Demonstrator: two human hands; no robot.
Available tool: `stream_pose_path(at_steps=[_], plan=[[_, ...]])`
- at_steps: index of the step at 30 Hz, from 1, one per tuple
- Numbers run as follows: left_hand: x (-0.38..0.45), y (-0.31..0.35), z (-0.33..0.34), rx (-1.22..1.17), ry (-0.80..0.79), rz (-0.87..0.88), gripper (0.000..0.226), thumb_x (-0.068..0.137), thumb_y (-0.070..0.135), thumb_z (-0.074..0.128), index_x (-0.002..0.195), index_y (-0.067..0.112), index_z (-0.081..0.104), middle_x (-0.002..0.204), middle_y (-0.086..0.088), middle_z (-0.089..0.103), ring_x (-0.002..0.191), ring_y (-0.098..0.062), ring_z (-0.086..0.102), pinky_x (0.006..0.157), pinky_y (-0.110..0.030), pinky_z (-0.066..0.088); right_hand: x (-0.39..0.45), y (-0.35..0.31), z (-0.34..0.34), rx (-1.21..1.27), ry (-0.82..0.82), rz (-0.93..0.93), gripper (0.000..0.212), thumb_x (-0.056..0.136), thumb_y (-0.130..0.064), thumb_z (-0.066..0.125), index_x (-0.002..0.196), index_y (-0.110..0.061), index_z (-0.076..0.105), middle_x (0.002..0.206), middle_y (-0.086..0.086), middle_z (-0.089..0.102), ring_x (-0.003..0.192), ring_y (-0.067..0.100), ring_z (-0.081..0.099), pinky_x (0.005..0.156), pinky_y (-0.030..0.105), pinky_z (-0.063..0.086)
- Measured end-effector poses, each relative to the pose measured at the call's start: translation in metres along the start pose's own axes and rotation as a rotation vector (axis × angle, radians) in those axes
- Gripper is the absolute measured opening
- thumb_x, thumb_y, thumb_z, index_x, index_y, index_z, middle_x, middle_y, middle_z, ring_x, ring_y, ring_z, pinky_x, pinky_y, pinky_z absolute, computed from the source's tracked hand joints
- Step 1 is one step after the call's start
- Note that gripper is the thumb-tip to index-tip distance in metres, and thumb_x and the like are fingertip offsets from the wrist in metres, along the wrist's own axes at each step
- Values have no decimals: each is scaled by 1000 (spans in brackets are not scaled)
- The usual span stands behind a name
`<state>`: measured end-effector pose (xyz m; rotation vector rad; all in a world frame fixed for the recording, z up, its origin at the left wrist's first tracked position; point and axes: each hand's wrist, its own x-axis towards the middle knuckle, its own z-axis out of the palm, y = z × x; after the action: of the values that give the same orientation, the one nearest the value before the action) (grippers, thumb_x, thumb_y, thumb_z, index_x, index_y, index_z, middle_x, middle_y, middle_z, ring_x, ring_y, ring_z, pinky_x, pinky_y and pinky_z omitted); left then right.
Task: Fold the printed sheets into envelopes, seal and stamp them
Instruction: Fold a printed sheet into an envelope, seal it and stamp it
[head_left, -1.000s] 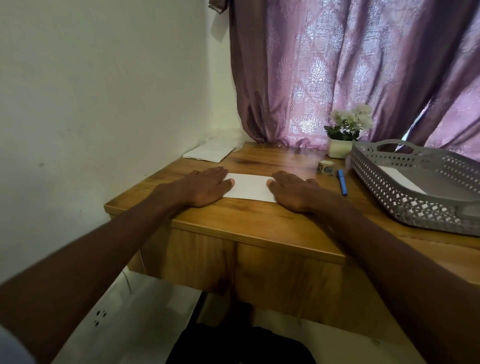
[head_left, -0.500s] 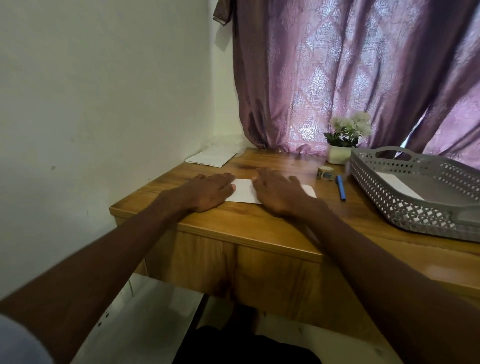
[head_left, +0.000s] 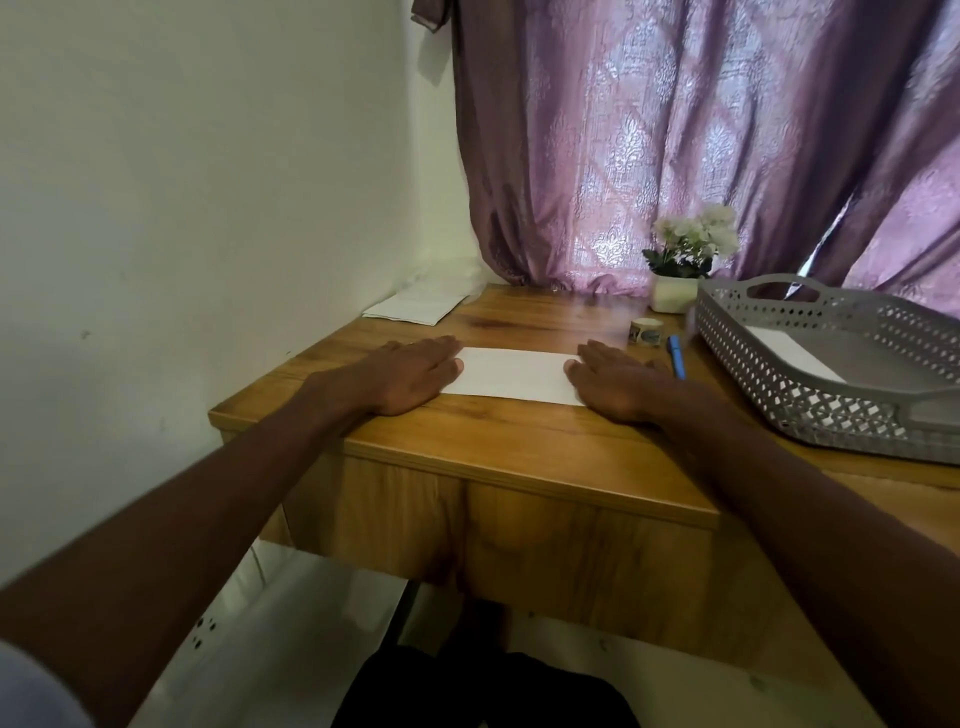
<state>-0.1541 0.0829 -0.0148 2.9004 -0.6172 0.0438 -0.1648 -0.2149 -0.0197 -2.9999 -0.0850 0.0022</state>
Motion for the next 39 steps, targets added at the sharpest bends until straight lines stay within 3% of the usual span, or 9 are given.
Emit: stream_pose_path(at_steps=[7,11,14,17,21,24,26,32,39], plan=[[4,5,-2,19,-16,-6,60,112,51,17,167,28,14,175,4,12,161,-18,13,131,-44,7,-3,-2,2,50,112,-21,71,104,-62,18,162,-22,24,171,1,21,156,24,23,124,56,12],[15,5,-5,-8,-41,1,59,112,49,18,167,29,12,175,4,9,161,-21,12,129,-41,7,-2,-10,-17,45,433,-53,43,101,-32,47,142,-19,52,147,7,55,131,31,55,108,45,39],[26,6,-8,-11,-65,4,59,112,49,19,167,30,11,175,2,11,160,-27,15,130,-43,11,9,-5,-39,73,526,-27,46,87,-14,58,133,-15,61,132,11,62,118,35,61,98,44,48],[38,8,-11,-70,-43,56,57,113,44,27,167,29,13,175,2,11,160,-24,17,130,-43,13,30,10,-56,-40,486,17,37,85,-8,58,122,-11,65,122,12,65,109,34,64,91,43,52],[65,23,-19,-119,192,156,56,110,41,43,161,19,34,170,-4,29,154,-26,31,125,-43,26,65,29,-70,-188,234,61,44,88,-6,54,131,-8,58,131,18,61,112,37,62,94,43,55],[94,37,-25,-227,267,202,49,108,38,52,152,17,49,152,-5,54,127,-20,54,98,-26,42,83,29,-75,-233,-5,101,54,92,-2,55,145,-6,49,137,20,57,96,30,62,65,27,58],[116,49,-26,-228,284,220,41,106,31,56,143,14,56,140,-5,62,110,-13,56,79,-12,40,92,32,-71,-231,-63,99,58,94,-1,55,150,-6,41,144,19,52,107,33,63,76,35,59],[148,85,-8,-239,401,219,33,102,21,57,132,10,66,123,-8,72,109,-25,67,98,-42,54,96,48,-62,-197,94,100,64,87,-12,65,147,-24,47,135,17,56,117,39,60,96,46,56],[140,65,0,-319,607,221,29,99,21,66,127,14,71,116,-1,74,97,-11,61,80,-14,43,90,49,-63,33,270,21,58,89,-21,67,144,-23,51,134,16,62,114,35,62,91,37,53]])
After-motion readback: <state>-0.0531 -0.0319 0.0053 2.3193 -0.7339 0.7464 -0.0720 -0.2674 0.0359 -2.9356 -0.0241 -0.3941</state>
